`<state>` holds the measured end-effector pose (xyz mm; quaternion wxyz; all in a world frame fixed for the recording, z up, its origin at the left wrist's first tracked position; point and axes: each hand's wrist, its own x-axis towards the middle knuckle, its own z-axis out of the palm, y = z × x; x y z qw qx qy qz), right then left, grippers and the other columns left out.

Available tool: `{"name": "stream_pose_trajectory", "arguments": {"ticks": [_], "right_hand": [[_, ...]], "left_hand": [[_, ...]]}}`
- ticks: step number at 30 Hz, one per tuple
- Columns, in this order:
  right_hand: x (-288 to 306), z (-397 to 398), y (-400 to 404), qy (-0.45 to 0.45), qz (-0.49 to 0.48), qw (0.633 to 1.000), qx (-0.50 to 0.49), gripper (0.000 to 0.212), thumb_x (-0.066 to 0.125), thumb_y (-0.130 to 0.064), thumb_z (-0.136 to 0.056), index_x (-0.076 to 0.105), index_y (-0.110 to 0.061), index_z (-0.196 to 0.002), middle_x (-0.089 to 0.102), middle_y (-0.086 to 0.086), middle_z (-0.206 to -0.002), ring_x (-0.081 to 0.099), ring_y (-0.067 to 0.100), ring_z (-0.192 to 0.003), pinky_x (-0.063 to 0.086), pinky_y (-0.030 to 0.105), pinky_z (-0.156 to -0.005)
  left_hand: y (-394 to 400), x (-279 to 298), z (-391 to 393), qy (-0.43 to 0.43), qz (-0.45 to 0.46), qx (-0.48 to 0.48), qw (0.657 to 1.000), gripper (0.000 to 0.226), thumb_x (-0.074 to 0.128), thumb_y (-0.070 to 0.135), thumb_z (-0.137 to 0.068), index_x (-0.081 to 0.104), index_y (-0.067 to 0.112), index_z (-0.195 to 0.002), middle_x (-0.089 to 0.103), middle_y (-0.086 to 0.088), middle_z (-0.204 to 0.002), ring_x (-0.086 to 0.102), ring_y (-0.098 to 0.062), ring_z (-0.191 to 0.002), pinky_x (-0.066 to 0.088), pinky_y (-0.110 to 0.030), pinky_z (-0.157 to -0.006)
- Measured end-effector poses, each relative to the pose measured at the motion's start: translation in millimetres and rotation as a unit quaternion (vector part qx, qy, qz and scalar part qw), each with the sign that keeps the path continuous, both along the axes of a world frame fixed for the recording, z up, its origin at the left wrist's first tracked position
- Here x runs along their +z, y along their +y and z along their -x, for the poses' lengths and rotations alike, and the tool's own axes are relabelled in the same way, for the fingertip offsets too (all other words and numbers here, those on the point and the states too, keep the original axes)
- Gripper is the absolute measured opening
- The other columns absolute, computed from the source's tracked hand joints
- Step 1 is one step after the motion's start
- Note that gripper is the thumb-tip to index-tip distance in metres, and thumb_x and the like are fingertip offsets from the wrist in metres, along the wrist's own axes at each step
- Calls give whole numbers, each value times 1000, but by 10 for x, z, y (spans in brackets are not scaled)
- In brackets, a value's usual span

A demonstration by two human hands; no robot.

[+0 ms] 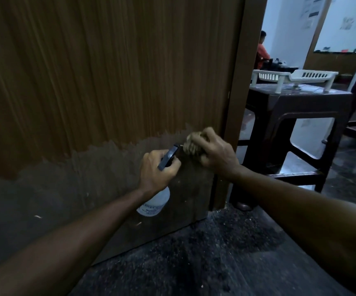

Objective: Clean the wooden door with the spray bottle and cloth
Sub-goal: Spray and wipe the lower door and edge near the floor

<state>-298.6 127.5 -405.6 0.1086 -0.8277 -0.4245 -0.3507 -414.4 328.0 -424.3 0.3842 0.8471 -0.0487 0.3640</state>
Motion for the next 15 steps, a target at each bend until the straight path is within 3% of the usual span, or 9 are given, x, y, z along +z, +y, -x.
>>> {"name": "stream_pose_trajectory", "arguments": {"ticks": [2,4,7,9,10,12,15], "right_hand": [[118,37,157,-15,-116,993,12,57,64,-11,-81,53,-17,-136,47,14,-126,58,32,-106,45,28,-64],[71,88,252,-22,-143,989,-1,57,64,-10,-81,53,-17,-137,46,16,-128,57,33,-107,52,32,-66],[-229,140,205,0,24,1000,18,68,73,-19,-84,40,-22,-145,39,17,-137,58,34,-109,60,38,-74],[-337,166,168,27,185,982,34,75,74,-24,-87,27,-27,-145,34,14,-140,60,32,-109,55,32,-73],[-319,170,159,29,219,975,34,75,74,-25,-88,24,-29,-144,33,13,-140,60,31,-110,54,30,-72],[-201,207,204,17,157,987,41,72,73,-26,-88,29,-28,-145,36,11,-138,58,29,-113,57,32,-75],[79,249,414,11,-128,991,27,60,70,-18,-85,48,-19,-140,43,12,-131,57,27,-109,58,33,-74]], "left_hand": [[45,-36,32,3,3,10,1000,41,59,35,-85,46,8,-58,49,-10,-50,44,-22,-42,32,-42,-45],[85,-43,63,6,10,20,1000,39,60,33,-86,49,6,-59,52,-11,-52,49,-27,-45,34,-43,-45],[105,-7,102,4,25,20,999,37,60,30,-86,53,5,-59,54,-11,-53,49,-20,-44,35,-38,-44],[107,35,126,3,29,32,999,38,57,34,-85,56,5,-60,56,-10,-53,54,-21,-45,40,-41,-45],[106,53,133,1,28,37,999,39,56,37,-84,57,6,-60,57,-10,-53,56,-24,-46,42,-44,-46],[105,77,144,-5,30,45,999,39,55,38,-82,56,6,-59,57,-9,-53,56,-25,-47,43,-46,-47],[116,96,161,-19,42,70,996,37,58,36,-83,48,13,-55,48,0,-48,50,-22,-44,38,-40,-46]]}}
